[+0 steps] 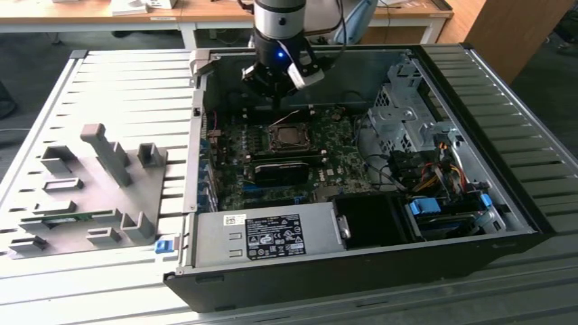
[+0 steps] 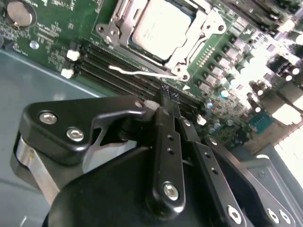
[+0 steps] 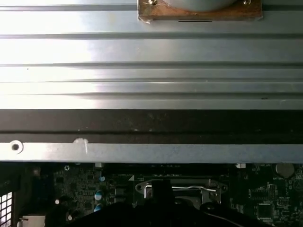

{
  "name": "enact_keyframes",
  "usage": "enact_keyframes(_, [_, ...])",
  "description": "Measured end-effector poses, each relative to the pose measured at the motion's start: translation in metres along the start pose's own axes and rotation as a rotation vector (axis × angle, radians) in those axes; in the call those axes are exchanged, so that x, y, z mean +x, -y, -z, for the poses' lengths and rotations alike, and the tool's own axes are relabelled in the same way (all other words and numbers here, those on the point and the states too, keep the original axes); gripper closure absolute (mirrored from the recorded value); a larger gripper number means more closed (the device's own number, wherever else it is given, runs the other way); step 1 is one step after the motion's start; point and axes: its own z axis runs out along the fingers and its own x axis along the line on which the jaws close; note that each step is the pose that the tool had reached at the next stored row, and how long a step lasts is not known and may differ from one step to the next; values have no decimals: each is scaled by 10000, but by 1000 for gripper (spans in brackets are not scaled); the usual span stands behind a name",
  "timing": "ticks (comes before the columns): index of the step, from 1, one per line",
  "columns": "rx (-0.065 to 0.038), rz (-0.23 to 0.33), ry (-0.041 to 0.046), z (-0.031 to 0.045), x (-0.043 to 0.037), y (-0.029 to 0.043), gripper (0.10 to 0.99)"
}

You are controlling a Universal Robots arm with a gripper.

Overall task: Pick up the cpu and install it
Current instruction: 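Install the first cpu locking lever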

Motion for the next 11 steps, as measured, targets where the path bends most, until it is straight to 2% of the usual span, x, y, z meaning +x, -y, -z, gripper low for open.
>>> enact_keyframes(5, [3,318,-27,-72,-13,6,980])
enact_keyframes(11, [5,260,-22,-104,-79,6,980])
